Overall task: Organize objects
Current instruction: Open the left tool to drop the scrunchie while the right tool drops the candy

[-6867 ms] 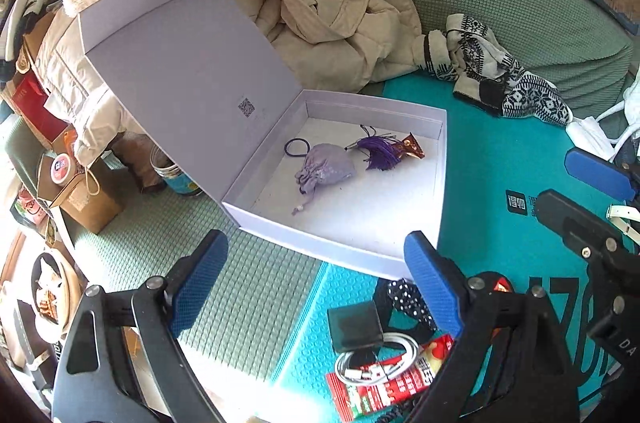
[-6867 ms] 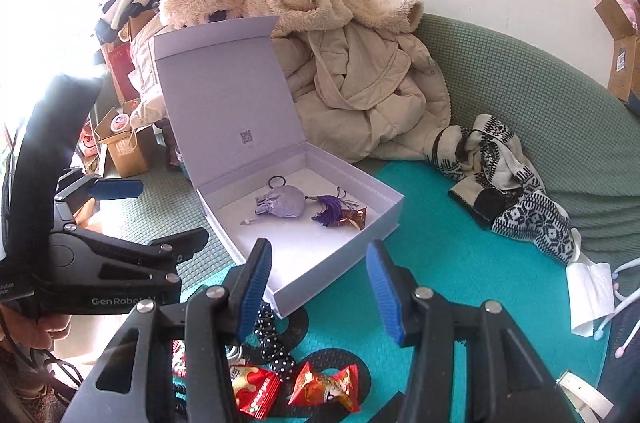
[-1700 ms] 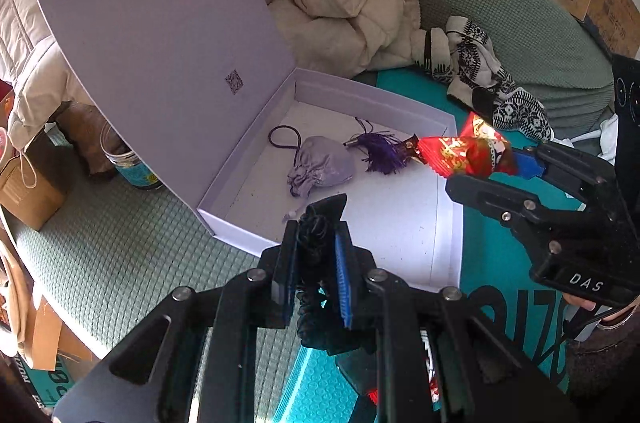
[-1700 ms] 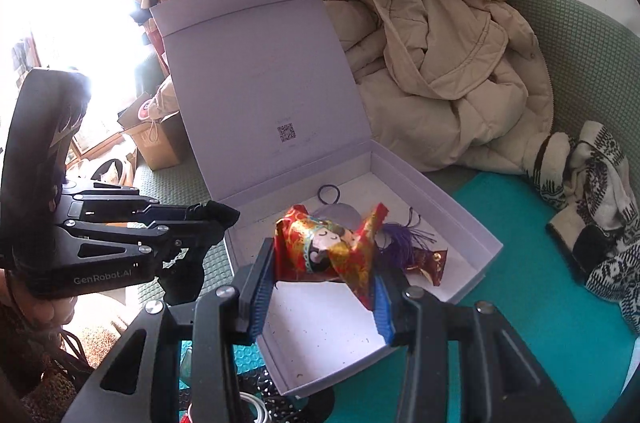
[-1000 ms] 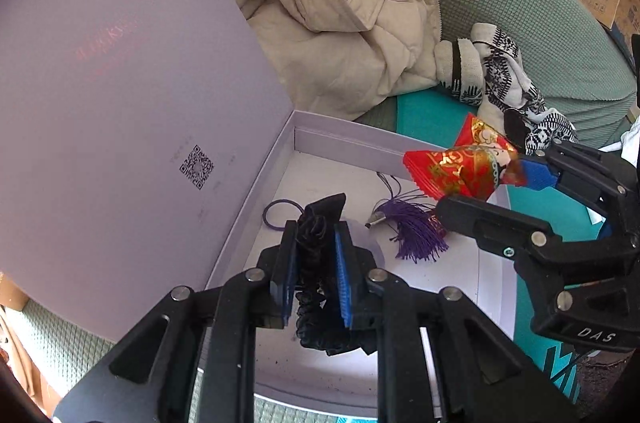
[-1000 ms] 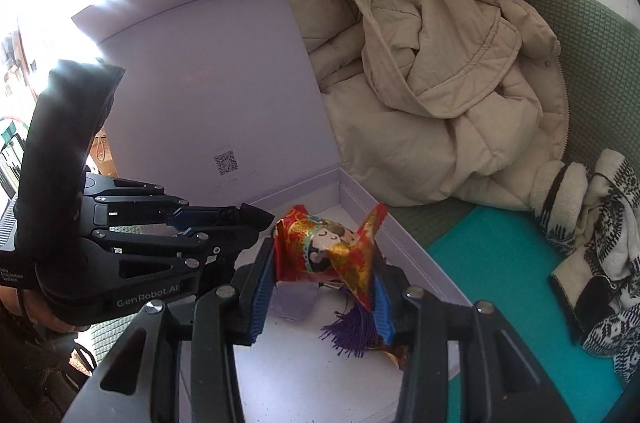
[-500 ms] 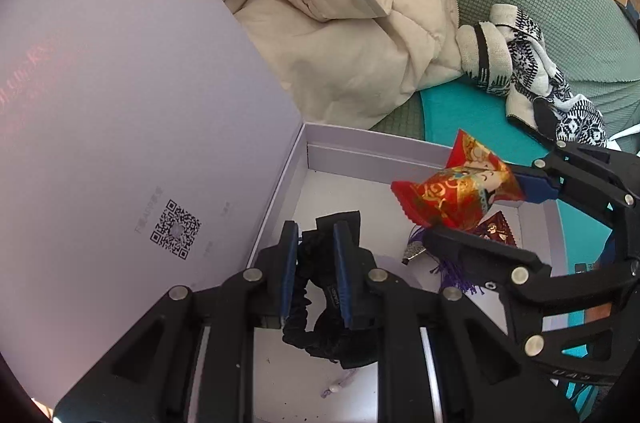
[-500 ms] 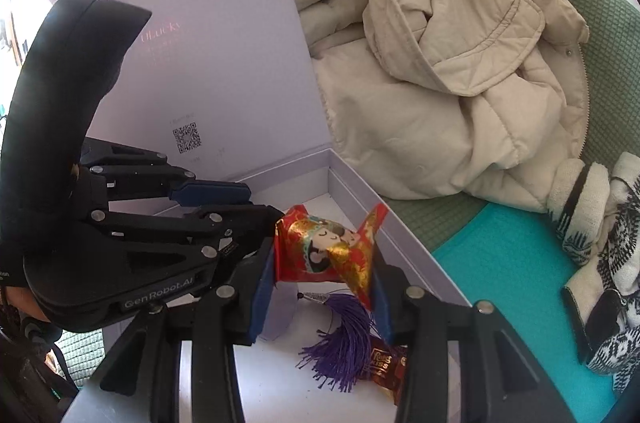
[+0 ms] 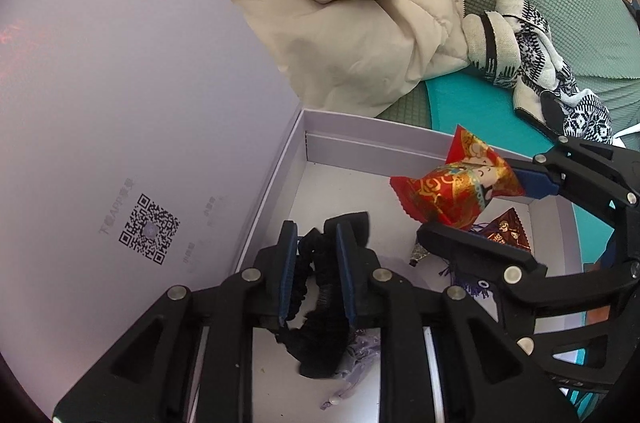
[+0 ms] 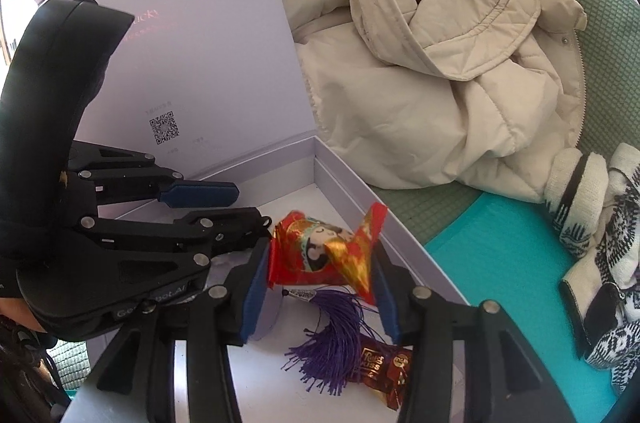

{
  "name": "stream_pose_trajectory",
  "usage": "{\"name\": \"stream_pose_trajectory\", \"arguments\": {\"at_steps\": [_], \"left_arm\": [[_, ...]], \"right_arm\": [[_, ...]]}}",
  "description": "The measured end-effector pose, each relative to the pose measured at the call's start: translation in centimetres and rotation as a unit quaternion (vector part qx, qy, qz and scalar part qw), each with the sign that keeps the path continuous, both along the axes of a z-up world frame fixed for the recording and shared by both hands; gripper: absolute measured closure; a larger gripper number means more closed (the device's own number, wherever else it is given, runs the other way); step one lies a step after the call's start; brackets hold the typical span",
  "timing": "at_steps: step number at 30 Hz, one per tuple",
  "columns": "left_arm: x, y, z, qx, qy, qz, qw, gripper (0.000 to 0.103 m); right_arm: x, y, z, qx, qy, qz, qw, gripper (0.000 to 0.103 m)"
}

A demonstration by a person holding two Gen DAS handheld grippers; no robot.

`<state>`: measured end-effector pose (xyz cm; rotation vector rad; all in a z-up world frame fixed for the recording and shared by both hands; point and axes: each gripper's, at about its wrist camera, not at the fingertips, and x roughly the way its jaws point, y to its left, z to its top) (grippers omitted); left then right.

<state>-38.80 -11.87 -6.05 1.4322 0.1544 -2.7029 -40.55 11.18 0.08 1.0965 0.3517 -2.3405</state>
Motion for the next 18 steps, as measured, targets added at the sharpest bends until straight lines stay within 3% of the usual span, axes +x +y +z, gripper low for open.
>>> {"name": "stream_pose_trajectory", "arguments": {"at_steps": [4,8,12,18], "left_arm": [[0.6,0.0,0.6,0.008,0.017,-0.004,0.9998,0.073],[1.1,0.8,1.7,-0.032,0.024,0.002,0.9992,0.054],[1.9,0.8,2.9,-0.036,0.036,0.008,0.9987,0.035],[3.2,1.3,4.6,-0.052,0.04,0.001,0.9978,0.032]], "right_arm": [[0.6,0.3,0.6,0.012,0.013,-0.006,1.0,0.05],[1.3,0.9,1.4,0.013,0.022,-0.014,1.0,0.049],[1.8,1.8,2.4,0.009,0.023,-0.024,0.999,0.049],[2.8,2.2,4.1,0.007,0.036,-0.031,0.999,0.049]]}}
